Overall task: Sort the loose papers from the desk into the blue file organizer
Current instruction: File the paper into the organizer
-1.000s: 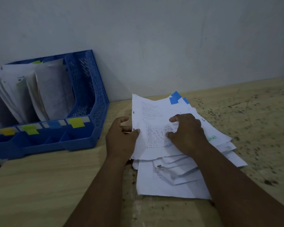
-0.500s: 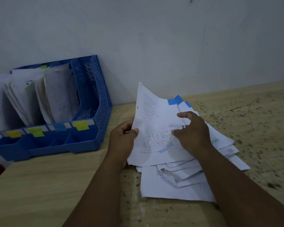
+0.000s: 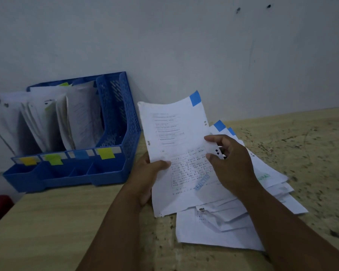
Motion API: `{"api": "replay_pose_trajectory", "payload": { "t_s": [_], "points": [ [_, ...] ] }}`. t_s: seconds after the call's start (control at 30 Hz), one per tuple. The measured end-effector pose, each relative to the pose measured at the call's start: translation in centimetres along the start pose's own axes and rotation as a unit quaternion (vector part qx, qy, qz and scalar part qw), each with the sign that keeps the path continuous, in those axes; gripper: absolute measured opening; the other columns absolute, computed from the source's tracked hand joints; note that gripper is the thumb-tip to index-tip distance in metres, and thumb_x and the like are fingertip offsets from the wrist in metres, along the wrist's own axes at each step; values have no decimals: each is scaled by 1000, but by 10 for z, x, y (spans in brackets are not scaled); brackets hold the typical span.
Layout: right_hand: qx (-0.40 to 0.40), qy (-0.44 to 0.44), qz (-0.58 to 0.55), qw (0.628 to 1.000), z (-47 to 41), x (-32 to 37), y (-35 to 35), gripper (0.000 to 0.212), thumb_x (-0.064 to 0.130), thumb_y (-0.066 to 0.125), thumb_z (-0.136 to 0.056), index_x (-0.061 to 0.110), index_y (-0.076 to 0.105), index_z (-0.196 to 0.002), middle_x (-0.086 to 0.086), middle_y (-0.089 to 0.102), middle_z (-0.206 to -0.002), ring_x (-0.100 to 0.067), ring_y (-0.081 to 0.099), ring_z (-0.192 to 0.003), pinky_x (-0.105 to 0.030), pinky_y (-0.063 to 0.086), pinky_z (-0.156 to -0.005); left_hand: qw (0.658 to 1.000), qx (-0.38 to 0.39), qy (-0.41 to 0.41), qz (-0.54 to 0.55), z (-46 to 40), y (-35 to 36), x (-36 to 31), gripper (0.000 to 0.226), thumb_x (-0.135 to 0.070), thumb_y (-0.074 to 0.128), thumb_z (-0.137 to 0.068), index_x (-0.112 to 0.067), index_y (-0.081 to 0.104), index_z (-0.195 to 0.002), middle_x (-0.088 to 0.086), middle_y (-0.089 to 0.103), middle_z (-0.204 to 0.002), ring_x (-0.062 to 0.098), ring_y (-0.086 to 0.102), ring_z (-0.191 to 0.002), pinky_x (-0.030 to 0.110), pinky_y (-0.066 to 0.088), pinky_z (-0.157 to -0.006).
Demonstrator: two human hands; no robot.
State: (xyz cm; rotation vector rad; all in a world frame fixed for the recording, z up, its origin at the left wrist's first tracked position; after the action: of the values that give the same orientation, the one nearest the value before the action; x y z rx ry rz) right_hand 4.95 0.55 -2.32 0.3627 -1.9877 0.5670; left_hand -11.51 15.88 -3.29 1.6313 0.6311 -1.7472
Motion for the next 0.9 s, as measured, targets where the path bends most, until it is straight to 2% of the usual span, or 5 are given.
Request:
{"api": "replay_pose_trajectory", "payload": {
  "t_s": [0.1,0.27,0.5,0.63,0.9],
  "points": [
    [-8,-4,2,1000,2,4,4,43,6,73,-89,36,66,-119,19,66,-120,-7,64,-106,-31,56,-93,999,-26,9,-23,2,-3,-4,30,-6,66,-95,-22,69,-120,2,75,-115,26,69,-105,45,56,-92],
    [1,12,46,999,2,12,15,47,25,73,-91,42,54,-131,23,54,-129,-8,55,-112,-25,47,-91,990,-122,64,6,9,-21,-27,19,-12,62,-100,-25,67,-113,-6,71,-104,15,67,-94,29,53,-68],
    [86,-16,98,991,-8,44,48,52,28,75,-87,38,54,-133,20,48,-133,-3,47,-122,-31,43,-106,947,-260,186,9,23,-49,-63,19,-18,60,-101,-28,60,-117,-17,65,-103,15,64,-103,37,53,-93],
    [123,-26,109,986,-18,69,72,49,34,73,-88,40,54,-133,22,46,-131,1,42,-117,-24,38,-101,912,-319,254,-42,30,-68,-91,29,-16,55,-103,-20,58,-132,-13,63,-112,12,61,-106,19,49,-82],
    [157,-80,108,978,-40,107,131,46,30,73,-89,36,55,-131,16,47,-126,4,41,-110,4,25,-75,852,-396,325,-105,37,-119,-133,40,-12,49,-104,-18,54,-143,-6,61,-133,15,58,-123,35,47,-107]
  ]
}}
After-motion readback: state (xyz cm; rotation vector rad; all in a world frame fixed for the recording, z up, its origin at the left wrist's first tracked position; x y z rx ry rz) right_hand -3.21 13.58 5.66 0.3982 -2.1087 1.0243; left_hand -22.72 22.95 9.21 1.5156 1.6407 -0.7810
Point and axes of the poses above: each hand's wrist, its own z-axis away from the middle knuckle, its own y-axis out of the palm, x = y × z, the point moved 5 cm from there along -z, towards the middle knuckle
